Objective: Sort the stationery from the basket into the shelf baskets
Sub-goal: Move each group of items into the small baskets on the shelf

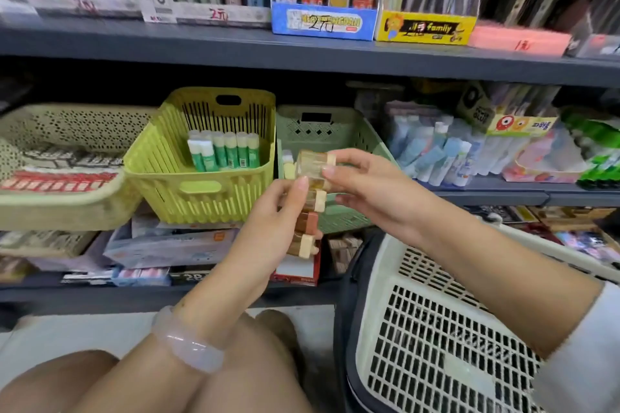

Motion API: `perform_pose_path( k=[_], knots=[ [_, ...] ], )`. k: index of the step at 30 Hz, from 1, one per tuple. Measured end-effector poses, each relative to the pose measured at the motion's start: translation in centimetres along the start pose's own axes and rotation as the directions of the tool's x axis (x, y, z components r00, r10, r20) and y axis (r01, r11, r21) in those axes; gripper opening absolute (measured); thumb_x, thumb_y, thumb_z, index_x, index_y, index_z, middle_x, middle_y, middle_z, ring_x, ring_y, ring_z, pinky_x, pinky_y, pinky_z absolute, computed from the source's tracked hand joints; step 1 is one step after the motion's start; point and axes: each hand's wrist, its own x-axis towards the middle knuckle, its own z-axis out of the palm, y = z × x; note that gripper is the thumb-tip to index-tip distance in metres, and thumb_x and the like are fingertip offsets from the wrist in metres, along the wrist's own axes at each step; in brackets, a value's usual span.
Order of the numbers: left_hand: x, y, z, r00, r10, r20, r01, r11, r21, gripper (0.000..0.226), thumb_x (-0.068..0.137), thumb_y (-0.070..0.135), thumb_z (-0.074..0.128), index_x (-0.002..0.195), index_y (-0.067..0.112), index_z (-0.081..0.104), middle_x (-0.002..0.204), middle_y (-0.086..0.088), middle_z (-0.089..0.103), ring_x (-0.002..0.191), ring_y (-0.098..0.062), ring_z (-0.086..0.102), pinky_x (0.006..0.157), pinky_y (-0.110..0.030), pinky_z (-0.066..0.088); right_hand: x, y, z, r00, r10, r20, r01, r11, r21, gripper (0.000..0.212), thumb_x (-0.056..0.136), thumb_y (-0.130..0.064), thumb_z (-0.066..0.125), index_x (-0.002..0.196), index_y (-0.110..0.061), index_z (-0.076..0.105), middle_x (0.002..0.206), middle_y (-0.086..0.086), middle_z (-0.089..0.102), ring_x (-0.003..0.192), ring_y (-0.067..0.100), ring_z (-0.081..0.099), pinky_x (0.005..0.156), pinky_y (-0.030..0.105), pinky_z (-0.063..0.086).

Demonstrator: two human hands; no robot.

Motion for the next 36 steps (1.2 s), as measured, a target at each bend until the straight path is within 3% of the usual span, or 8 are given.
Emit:
perform_pose_path(
  k=[5, 10, 16, 20, 23, 28, 31, 36],
  knots=[
    [0.7, 0.2, -1.1, 0.988, -0.151, 0.041, 0.156, 0.958, -0.242, 0.035, 0.086, 0.049, 0.047, 0.102, 0.022, 0.060, 0.078, -0.006, 0.072, 0.060, -0.018, 0.068, 0.048, -0.027, 0.052, 1.1, -0.5, -0.3, 0.989, -0.147, -0.004, 0.142, 0.965, -0.219, 0.028, 0.087, -0.007, 0.061, 0.109, -0.024, 0.055, 0.075, -0.018, 0.063, 0.072, -0.001, 0.059, 0.071, 0.017, 0.051],
    [0.9, 0.6, -2.1, 0.921, -0.298, 0.251, 0.380, 0.827, -0.414, 0.050, 0.069, 0.050, 0.059, 0.099, 0.010, 0.065, 0.075, -0.015, 0.069, 0.053, -0.023, 0.062, 0.044, -0.030, 0.050, 1.7, -1.7, -0.7, 0.966, -0.222, 0.133, 0.258, 0.867, -0.427, 0.029, 0.083, 0.007, 0.060, 0.099, -0.016, 0.056, 0.095, -0.006, 0.060, 0.087, 0.004, 0.059, 0.074, 0.027, 0.054],
    [1.2, 0.7, -2.1, 0.851, -0.350, 0.393, 0.501, 0.766, -0.403, 0.048, 0.065, 0.048, 0.064, 0.089, 0.007, 0.073, 0.076, -0.016, 0.068, 0.051, -0.024, 0.061, 0.042, -0.028, 0.048, 1.5, -1.7, -1.0, 0.939, -0.248, 0.239, 0.323, 0.878, -0.354, 0.044, 0.078, 0.021, 0.044, 0.096, -0.014, 0.064, 0.116, 0.000, 0.057, 0.105, 0.001, 0.057, 0.086, 0.019, 0.046],
    [1.1, 0.6, -1.9, 0.855, -0.342, 0.390, 0.483, 0.801, -0.354, 0.042, 0.063, 0.047, 0.066, 0.082, 0.010, 0.076, 0.076, -0.015, 0.070, 0.052, -0.023, 0.062, 0.043, -0.028, 0.049, 1.3, -1.1, -1.5, 0.956, -0.165, 0.244, 0.214, 0.958, -0.191, 0.031, 0.079, -0.005, 0.048, 0.097, -0.017, 0.070, 0.125, -0.006, 0.059, 0.114, 0.008, 0.056, 0.097, 0.035, 0.047],
    [1.0, 0.5, -1.6, 0.870, -0.337, 0.360, 0.453, 0.835, -0.313, 0.047, 0.064, 0.049, 0.064, 0.091, 0.010, 0.071, 0.076, -0.014, 0.071, 0.054, -0.022, 0.064, 0.044, -0.027, 0.050, 1.3, -0.7, -1.5, 0.965, -0.173, 0.197, 0.209, 0.962, -0.176, 0.019, 0.090, -0.019, 0.053, 0.102, -0.016, 0.068, 0.126, -0.006, 0.060, 0.116, 0.009, 0.057, 0.095, 0.030, 0.049],
    [1.1, 0.3, -1.3, 0.936, -0.249, 0.250, 0.306, 0.925, -0.223, 0.033, 0.069, 0.051, 0.059, 0.092, 0.030, 0.067, 0.074, -0.009, 0.071, 0.057, -0.019, 0.066, 0.046, -0.027, 0.051, 1.5, -0.7, -1.4, 0.975, -0.162, 0.154, 0.189, 0.966, -0.174, 0.038, 0.086, 0.004, 0.056, 0.116, -0.019, 0.052, 0.119, 0.004, 0.062, 0.106, 0.008, 0.061, 0.090, 0.020, 0.048],
    [1.2, 0.1, -1.2, 0.959, -0.208, 0.193, 0.241, 0.957, -0.163, 0.018, 0.082, 0.046, 0.056, 0.086, 0.032, 0.067, 0.072, -0.007, 0.071, 0.057, -0.018, 0.066, 0.047, -0.027, 0.052, 1.6, -0.7, -1.3, 0.987, -0.059, 0.152, 0.079, 0.988, -0.133, 0.039, 0.084, 0.002, 0.059, 0.117, -0.017, 0.049, 0.100, 0.004, 0.070, 0.088, 0.011, 0.067, 0.080, 0.018, 0.051],
    [1.4, 0.1, -1.3, 0.967, -0.209, 0.143, 0.233, 0.955, -0.184, 0.024, 0.087, 0.043, 0.052, 0.092, 0.024, 0.064, 0.073, -0.007, 0.069, 0.058, -0.019, 0.066, 0.046, -0.026, 0.050, 2.0, -0.9, -1.5, 0.996, -0.015, 0.084, 0.029, 0.986, -0.165, 0.025, 0.086, -0.005, 0.059, 0.110, -0.005, 0.053, 0.092, 0.011, 0.071, 0.081, 0.015, 0.068, 0.076, 0.022, 0.056]
  ],
)
